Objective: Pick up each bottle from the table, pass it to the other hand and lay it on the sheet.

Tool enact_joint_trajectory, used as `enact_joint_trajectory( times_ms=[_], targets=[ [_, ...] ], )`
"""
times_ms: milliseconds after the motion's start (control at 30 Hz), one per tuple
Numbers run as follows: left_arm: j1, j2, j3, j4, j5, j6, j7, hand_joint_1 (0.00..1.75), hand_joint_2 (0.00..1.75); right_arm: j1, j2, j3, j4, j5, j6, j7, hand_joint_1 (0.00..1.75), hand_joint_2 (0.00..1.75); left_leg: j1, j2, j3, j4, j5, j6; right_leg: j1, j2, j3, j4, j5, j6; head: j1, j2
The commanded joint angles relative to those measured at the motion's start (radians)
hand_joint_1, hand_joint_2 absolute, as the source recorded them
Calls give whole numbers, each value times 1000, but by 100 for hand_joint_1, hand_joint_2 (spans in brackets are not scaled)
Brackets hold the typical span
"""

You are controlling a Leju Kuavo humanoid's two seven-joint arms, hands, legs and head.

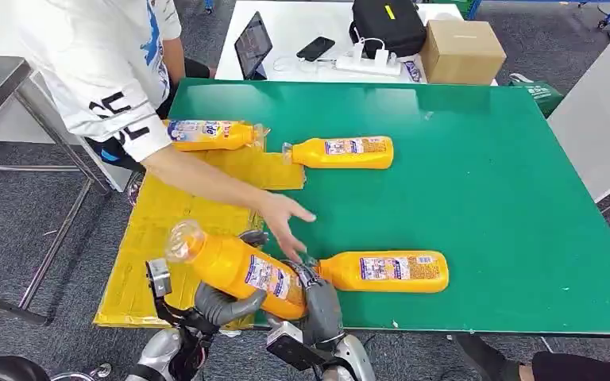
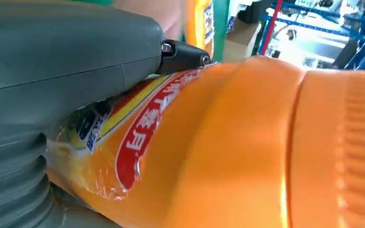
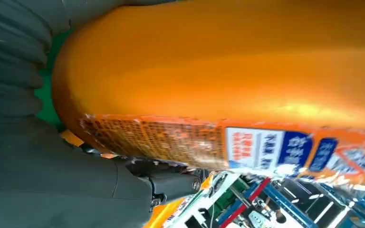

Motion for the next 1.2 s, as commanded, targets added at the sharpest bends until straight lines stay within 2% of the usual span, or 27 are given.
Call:
enact_joint_trajectory(
  times_ms=[33,133,333,433,967,1033,1067,1100,1167,1200],
  targets=[
    [-26,22,-60,31,4,-13,9,175,175,-47,16,34,83,22,23,-4,162,175,1,1,5,0,-2,-1,1,0,5,-1,-1,-2,0,0],
    [-26,22,-60,31,4,-13,9,175,175,-47,16,34,83,22,23,-4,162,175,0,1,2,-1,-1,0,0,0,2,0,-1,-1,0,0],
    [-26,22,-60,31,4,-13,9,175,175,-47,16,34,83,22,23,-4,162,175,1,1,8,0,-3,-1,2,-1,8,-1,-3,-2,1,0],
    [-26,22,-60,31,4,-13,9,175,175,-47,16,34,83,22,23,-4,162,175,0,0,3,0,-1,0,1,-1,3,-1,-1,-1,0,0],
    [-26,22,-60,31,4,-13,9,175,175,-47,16,34,83,22,23,-4,162,175,1,1,4,0,-1,0,1,-1,4,-1,-1,-1,0,0],
    [-25,14,-43,41,51,-39,24,175,175,-50,17,36,97,26,23,-4,152,175,1,1,5,0,-2,-1,1,-1,5,-1,-2,-1,0,0],
    [-23,12,-37,41,64,-44,25,175,175,-52,18,33,110,31,26,-4,96,175,1,1,7,0,-3,-1,2,-1,7,-1,-2,-2,0,0],
    [-22,11,-29,41,81,-48,29,175,175,-60,16,35,132,53,33,4,0,175,0,1,3,-1,-1,0,0,0,3,-1,-1,-1,0,0],
    [-16,9,-2,21,91,-27,25,175,175,-64,13,19,144,70,76,37,0,175,1,1,6,-1,-2,-1,1,-1,6,-1,-1,-2,0,0],
    [-11,8,23,1,106,-13,31,175,175,-59,8,5,126,63,113,41,0,0,1,1,4,-1,-1,0,1,0,4,-1,-1,-1,0,0]
  ],
)
